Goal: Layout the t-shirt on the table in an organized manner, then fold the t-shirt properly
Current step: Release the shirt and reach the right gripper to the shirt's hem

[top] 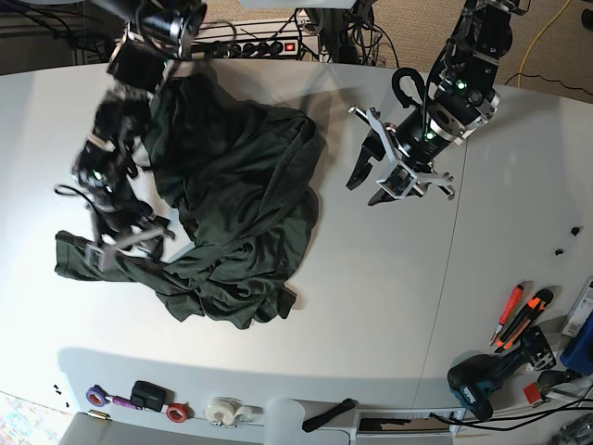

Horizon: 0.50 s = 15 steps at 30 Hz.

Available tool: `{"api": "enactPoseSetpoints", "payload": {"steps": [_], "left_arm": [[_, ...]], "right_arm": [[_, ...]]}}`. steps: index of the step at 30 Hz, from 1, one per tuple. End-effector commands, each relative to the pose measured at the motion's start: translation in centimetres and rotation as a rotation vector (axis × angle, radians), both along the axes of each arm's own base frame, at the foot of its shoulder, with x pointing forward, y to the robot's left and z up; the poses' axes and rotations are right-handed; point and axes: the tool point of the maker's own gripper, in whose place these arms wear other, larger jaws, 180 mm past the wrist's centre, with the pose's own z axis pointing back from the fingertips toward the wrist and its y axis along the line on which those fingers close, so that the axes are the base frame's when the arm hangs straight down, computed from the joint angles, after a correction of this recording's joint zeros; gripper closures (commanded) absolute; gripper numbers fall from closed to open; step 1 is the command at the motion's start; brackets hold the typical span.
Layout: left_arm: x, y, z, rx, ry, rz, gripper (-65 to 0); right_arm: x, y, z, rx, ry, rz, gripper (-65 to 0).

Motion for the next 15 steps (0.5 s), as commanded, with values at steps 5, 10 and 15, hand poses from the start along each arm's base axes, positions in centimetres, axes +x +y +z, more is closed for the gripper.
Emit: {"api": "enactPoseSetpoints", "payload": {"steps": [5,10,15], "left_arm": [[0.4,-0.2,1.4,-0.026,-0.045,-0.005,-24.7],[0.7,-0.2,1.6,-0.026,-0.052,-0.005,-24.7],[0.9,-0.2,1.8,-0.026,-0.061,-0.005,-24.7]], "right_arm": [[3.3,-0.1,1.4,0.042,-0.039,-0.006,-36.8],[5.0,0.4,1.4,0.083,-0.032,-0.008,-30.9],[6.4,0.8,1.6,0.112,-0.036,-0.004,-19.8]]}}
